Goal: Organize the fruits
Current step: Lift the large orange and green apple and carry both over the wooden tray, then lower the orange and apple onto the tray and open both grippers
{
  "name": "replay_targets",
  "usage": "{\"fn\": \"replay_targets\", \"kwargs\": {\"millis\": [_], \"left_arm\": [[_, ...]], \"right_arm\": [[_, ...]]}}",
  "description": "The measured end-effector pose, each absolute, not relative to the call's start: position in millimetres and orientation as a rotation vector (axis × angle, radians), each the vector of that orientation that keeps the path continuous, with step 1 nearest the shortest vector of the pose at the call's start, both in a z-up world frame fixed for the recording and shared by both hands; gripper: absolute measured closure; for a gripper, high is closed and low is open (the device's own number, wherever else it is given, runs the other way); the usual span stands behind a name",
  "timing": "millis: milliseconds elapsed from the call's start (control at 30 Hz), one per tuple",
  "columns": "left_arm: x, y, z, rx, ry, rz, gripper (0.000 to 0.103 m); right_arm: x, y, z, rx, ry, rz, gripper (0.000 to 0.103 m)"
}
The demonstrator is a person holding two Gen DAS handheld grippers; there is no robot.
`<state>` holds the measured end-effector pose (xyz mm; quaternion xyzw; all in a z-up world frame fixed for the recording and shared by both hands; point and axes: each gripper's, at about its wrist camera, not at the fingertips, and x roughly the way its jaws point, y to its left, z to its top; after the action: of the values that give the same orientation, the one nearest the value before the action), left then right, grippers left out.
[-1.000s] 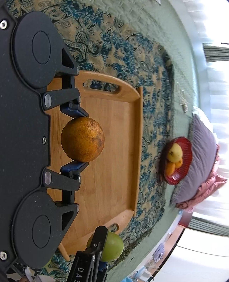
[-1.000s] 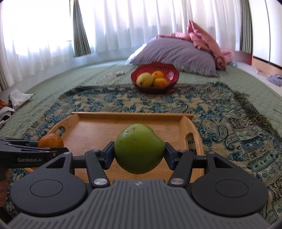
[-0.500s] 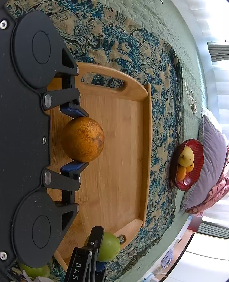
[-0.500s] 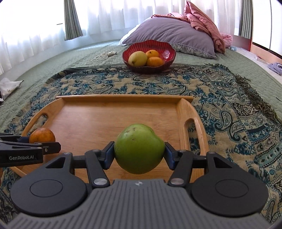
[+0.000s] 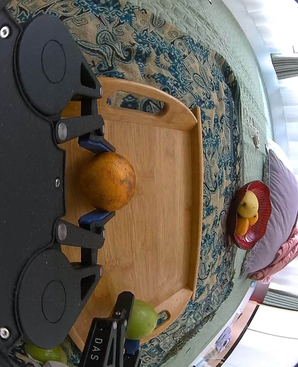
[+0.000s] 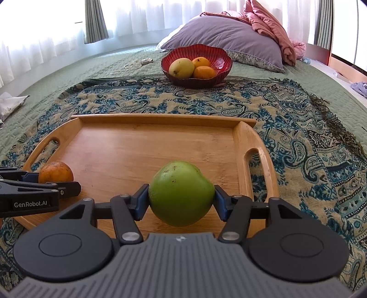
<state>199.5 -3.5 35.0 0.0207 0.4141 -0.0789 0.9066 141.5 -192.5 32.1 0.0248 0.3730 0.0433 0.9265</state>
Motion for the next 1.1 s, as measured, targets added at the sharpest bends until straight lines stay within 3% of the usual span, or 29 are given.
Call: {"fn": "replay_targets", "kwargs": {"millis": [1100], "left_arm": [[197.7, -6.1, 36.5, 0.073, 0.838, -0.161, 0.053]], "right_arm": [[147.0, -185.1, 26.3, 0.019, 0.81, 0.087, 0.039]]}}
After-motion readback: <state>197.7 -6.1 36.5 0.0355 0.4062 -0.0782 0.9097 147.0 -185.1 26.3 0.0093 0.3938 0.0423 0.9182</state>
